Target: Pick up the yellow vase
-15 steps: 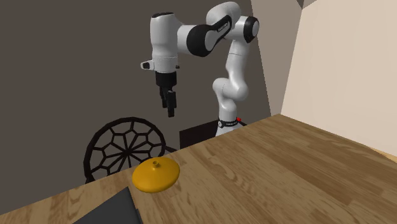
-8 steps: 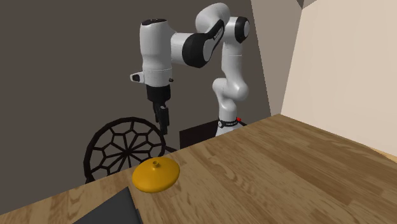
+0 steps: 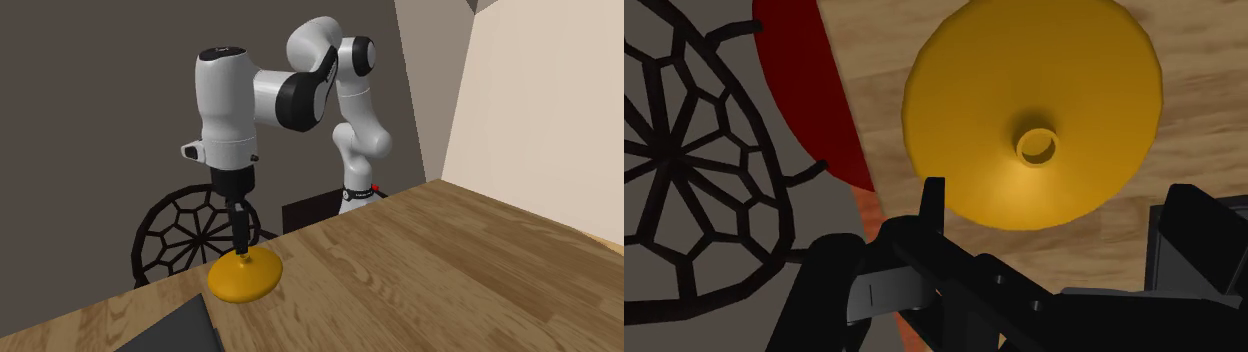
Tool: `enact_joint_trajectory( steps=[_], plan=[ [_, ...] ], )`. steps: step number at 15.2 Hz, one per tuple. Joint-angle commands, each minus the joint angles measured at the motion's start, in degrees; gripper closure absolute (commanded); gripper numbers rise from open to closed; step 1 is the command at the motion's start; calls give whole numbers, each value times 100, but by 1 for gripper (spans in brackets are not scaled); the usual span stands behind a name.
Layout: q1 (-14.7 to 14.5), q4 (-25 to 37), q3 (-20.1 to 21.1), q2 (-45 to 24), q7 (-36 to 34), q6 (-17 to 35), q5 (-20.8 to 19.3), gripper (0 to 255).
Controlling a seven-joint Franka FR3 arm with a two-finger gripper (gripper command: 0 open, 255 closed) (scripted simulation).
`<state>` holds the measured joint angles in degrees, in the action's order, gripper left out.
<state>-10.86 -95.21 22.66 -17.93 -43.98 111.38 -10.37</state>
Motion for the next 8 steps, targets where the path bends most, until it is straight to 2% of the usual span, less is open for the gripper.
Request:
enact_joint_trajectory(
  steps=[1, 8],
  plan=[
    [-35, 23, -12, -121, -61, 90, -56, 0],
    [-42, -236, -41, -249, -124, 464, -130, 0]
  ],
)
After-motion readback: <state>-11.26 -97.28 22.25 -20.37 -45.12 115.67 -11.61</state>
